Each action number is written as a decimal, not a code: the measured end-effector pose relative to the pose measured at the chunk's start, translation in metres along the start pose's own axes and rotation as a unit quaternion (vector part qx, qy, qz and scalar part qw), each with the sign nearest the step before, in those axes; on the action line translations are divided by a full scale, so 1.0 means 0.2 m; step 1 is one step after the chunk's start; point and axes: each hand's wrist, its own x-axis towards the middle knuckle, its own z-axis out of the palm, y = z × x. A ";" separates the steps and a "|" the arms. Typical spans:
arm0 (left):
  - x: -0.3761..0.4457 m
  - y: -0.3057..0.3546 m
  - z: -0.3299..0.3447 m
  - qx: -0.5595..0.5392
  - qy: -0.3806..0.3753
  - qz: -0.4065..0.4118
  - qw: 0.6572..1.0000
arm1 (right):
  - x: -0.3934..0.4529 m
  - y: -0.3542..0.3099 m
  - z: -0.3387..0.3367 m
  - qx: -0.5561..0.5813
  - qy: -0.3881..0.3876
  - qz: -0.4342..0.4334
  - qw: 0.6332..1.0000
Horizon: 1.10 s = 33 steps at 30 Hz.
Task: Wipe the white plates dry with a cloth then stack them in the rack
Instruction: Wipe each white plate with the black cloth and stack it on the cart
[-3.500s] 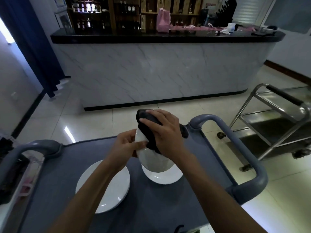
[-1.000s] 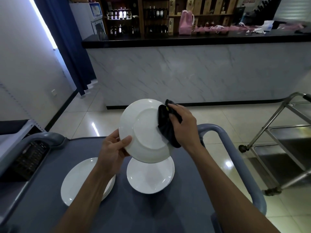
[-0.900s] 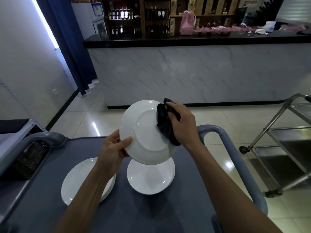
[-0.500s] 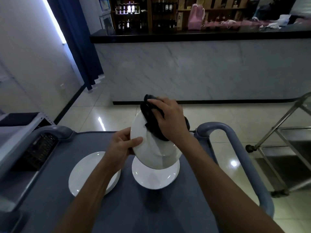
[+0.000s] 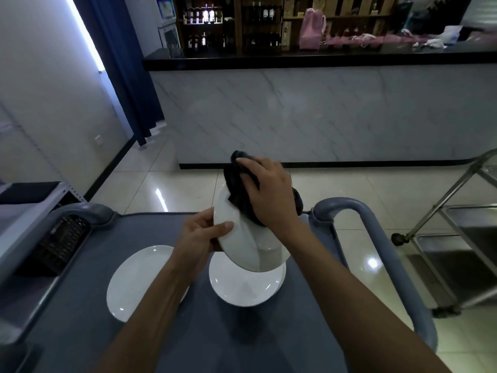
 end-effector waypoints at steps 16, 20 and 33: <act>-0.03 -0.03 -0.05 -0.076 0.055 -0.021 0.995 | -0.09 0.23 -0.04 0.140 -0.013 0.163 0.977; -0.01 -0.04 -0.07 -0.086 0.075 -0.018 0.993 | -0.14 0.25 -0.05 0.147 -0.023 0.161 0.976; 0.03 -0.08 0.02 -0.167 0.175 0.016 0.970 | -0.39 0.20 0.08 0.111 -0.080 0.157 0.978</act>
